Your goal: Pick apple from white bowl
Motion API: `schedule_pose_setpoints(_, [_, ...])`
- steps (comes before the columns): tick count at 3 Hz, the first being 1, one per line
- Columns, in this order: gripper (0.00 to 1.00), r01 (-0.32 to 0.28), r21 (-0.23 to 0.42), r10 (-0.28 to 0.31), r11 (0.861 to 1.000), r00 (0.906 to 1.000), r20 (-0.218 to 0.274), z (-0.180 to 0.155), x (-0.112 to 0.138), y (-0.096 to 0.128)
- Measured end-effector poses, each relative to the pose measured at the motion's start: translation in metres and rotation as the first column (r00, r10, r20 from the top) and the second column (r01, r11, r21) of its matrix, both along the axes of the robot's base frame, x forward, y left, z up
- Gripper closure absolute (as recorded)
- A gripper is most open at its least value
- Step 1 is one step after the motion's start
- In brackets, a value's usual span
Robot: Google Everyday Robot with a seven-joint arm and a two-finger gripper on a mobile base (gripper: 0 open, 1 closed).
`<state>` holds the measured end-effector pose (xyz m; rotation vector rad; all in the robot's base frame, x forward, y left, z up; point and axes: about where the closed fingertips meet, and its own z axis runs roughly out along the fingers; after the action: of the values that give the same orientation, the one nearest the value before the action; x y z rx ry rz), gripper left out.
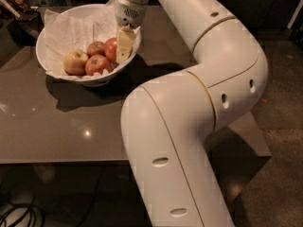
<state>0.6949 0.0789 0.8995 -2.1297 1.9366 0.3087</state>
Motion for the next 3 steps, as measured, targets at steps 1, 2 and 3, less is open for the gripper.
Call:
schedule_pose_setpoints(1, [0.31, -0.001, -0.001, 0.001, 1.000, 0.9999, -0.015, -0.0055, -0.0005, -0.0004])
schedule_pose_setpoints(2, [0.31, -0.005, -0.006, 0.005, 1.000, 0.9998, -0.019, -0.0095, 0.0011, 0.0013])
schedule_pose_setpoints(3, [0.49, -0.012, -0.004, 0.012, 1.000, 0.9996, -0.026, -0.0140, 0.0026, 0.0046])
